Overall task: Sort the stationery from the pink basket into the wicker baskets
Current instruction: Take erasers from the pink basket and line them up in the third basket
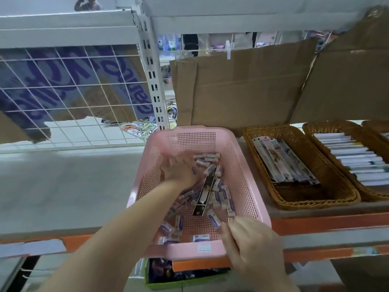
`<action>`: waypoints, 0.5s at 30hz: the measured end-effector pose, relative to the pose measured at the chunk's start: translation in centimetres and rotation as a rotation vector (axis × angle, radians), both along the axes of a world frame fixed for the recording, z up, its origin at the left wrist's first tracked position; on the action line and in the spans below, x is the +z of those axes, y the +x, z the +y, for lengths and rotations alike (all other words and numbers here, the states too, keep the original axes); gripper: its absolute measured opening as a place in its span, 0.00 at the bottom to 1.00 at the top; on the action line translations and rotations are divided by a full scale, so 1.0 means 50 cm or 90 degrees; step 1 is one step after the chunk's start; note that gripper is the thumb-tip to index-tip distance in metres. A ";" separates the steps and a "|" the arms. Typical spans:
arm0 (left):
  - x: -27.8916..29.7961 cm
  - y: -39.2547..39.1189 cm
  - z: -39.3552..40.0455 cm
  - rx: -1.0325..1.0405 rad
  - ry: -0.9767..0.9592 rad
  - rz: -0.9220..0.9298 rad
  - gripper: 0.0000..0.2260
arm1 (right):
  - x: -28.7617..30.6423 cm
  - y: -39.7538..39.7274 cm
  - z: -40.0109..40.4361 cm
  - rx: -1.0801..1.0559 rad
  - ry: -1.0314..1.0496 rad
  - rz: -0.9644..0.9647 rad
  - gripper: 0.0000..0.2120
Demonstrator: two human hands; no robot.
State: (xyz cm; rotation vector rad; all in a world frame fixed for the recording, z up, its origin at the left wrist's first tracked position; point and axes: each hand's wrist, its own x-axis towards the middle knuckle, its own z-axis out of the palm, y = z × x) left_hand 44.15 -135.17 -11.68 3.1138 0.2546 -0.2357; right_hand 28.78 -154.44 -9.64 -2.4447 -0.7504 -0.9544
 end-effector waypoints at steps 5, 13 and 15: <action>0.009 -0.002 -0.004 0.020 0.022 0.000 0.30 | -0.002 0.003 0.002 -0.001 0.002 -0.019 0.19; 0.013 0.000 0.003 0.010 -0.086 -0.092 0.27 | 0.006 -0.001 0.003 -0.002 0.015 -0.033 0.24; 0.012 -0.003 0.021 -0.002 -0.143 -0.113 0.26 | 0.006 -0.001 0.003 -0.002 0.015 -0.028 0.24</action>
